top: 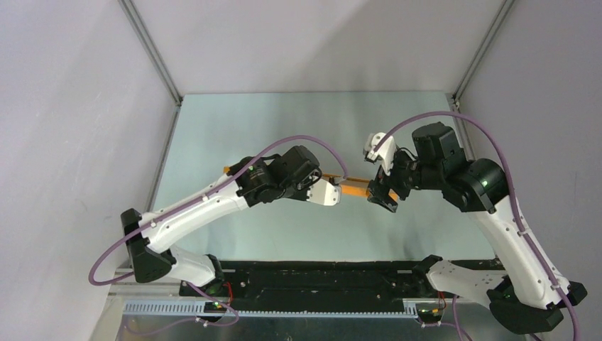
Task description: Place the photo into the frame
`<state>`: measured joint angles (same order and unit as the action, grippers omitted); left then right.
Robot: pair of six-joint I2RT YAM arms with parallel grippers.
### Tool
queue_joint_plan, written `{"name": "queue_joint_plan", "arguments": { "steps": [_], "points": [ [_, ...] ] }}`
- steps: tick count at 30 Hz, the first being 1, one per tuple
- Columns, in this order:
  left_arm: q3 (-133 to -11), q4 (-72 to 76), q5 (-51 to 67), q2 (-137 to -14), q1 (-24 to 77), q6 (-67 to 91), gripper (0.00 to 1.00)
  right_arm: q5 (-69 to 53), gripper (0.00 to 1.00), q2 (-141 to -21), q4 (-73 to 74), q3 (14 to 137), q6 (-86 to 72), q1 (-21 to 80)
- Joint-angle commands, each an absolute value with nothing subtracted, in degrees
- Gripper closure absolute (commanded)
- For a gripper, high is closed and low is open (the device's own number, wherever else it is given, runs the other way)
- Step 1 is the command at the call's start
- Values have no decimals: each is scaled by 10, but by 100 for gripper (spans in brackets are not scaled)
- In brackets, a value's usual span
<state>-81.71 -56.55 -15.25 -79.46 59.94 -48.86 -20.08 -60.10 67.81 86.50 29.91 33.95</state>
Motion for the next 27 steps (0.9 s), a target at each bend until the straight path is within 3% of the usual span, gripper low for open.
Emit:
{"name": "queue_joint_plan", "arguments": {
  "steps": [1, 27],
  "points": [
    [-876, -586, -139, -778, 603, -478, 100, -164, 17, -589, 659, 865, 292, 358],
    [-987, -671, -104, -864, 585, -465, 100, -64, 19, -612, 642, 854, 317, 458]
  ]
}}
